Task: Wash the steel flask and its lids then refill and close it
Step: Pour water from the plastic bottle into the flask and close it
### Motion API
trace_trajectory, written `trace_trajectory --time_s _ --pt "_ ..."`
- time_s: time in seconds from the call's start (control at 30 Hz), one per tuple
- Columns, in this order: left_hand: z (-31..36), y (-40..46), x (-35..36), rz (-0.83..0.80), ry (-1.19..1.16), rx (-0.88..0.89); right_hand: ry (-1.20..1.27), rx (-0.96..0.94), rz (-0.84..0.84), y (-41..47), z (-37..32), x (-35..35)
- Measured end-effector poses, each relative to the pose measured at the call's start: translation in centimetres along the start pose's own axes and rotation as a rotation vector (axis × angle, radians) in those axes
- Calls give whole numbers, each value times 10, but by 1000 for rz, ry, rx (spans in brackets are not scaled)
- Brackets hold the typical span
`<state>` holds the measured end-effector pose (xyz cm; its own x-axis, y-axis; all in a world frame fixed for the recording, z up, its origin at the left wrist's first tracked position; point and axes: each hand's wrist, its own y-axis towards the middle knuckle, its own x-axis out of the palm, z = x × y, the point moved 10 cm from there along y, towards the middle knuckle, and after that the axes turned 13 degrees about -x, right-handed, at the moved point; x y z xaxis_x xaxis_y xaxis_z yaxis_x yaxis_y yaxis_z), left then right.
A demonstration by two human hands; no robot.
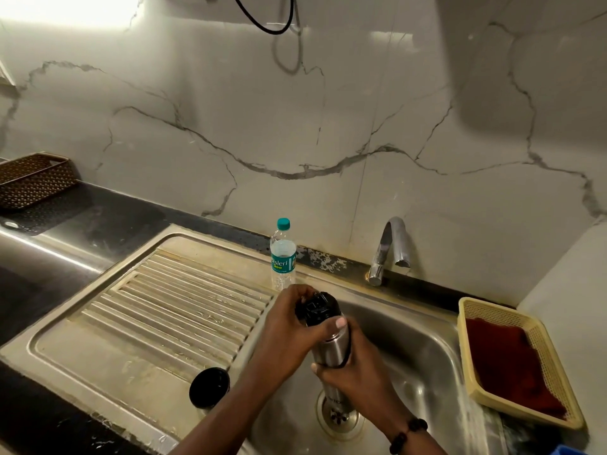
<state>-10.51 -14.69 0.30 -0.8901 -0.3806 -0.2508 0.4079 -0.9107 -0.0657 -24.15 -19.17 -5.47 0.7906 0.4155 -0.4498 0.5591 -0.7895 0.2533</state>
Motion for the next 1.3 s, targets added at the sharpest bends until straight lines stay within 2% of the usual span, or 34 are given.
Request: trace_trajectory --time_s 0.1,0.2,0.27,0.33,0.4,0.5,0.57,0.7,0.8,0.93,1.13,1.3 --pt "1 -1 12 -121 68 28 21 24 17 0 4 -5" --pt "10 -2 10 10 269 32 7 9 11 1 1 -4" --pt "15 -3 0 74 158 56 -11 4 7 0 -1 -3" --pt "11 -1 3 -14 66 51 1 12 10 -1 1 -4" --pt "10 -2 13 -112 76 39 12 16 25 -1 4 -7" --pt "9 -1 8 42 200 -2 -7 -4 13 0 -2 -6" --pt "10 -2 0 82 93 3 -17 -8 6 -1 -3 -5" --pt "8 -3 11 -123 -63 -4 9 2 33 -3 1 -11" --pt "8 -3 10 -20 39 -21 -12 -7 26 -2 -2 -11" --pt "12 -12 5 85 -54 5 -21 -17 11 -2 -8 -9" --pt "29 -16 6 -136 -55 92 58 -54 -195 1 -25 -12" --pt "40 -17 5 -244 -11 118 117 -58 -303 1 -34 -7"
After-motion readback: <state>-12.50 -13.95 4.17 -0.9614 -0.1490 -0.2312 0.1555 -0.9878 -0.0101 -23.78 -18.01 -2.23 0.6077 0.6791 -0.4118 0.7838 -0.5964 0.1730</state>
